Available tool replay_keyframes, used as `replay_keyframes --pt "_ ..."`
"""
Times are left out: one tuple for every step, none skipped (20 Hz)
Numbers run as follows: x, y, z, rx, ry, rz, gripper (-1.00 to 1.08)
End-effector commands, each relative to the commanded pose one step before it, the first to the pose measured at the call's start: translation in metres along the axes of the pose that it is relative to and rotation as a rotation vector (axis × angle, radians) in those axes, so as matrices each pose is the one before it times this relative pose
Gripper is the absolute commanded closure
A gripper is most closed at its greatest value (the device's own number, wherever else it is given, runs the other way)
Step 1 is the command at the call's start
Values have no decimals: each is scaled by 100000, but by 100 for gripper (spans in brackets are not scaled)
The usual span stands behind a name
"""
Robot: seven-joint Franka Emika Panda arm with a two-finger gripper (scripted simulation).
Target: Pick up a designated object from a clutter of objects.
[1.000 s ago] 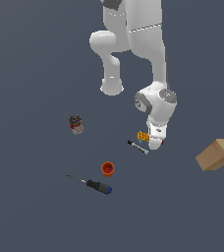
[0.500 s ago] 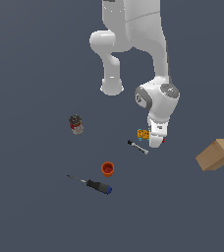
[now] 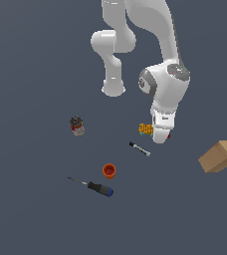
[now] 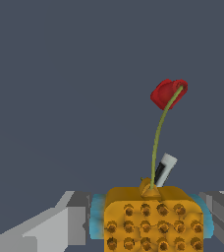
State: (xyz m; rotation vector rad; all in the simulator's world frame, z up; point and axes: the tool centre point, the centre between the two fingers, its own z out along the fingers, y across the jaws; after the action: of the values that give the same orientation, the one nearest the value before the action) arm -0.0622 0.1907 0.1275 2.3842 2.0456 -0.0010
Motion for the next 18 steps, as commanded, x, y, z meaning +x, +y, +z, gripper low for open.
replay_keyframes --pt "-349 560 -2658 43 203 -119 108" --pt "-140 234 -1037 31 56 -26 108" --pt "-141 235 -1028 0 0 0 108" --pt "-138 233 -1023 34 71 -30 108" --pt "-139 234 -1018 26 59 -24 108" --pt "-138 235 -1010 0 0 0 108" --pt "-140 236 -1010 16 43 -15 108" --pt "-138 238 -1004 0 0 0 108" --pt "-139 239 -1002 0 0 0 108" --pt "-148 242 -1007 19 65 -14 108" --pt "-141 244 -999 0 0 0 108" --pt "-141 247 -999 0 0 0 108" --pt "-142 250 -998 0 0 0 108" --pt "-155 258 -1001 -26 -41 49 108" --pt "-143 257 -998 0 0 0 108" --pt "-143 262 -998 0 0 0 108" --pt "-150 265 -968 -32 -67 64 108" --pt "-131 250 -917 0 0 0 108"
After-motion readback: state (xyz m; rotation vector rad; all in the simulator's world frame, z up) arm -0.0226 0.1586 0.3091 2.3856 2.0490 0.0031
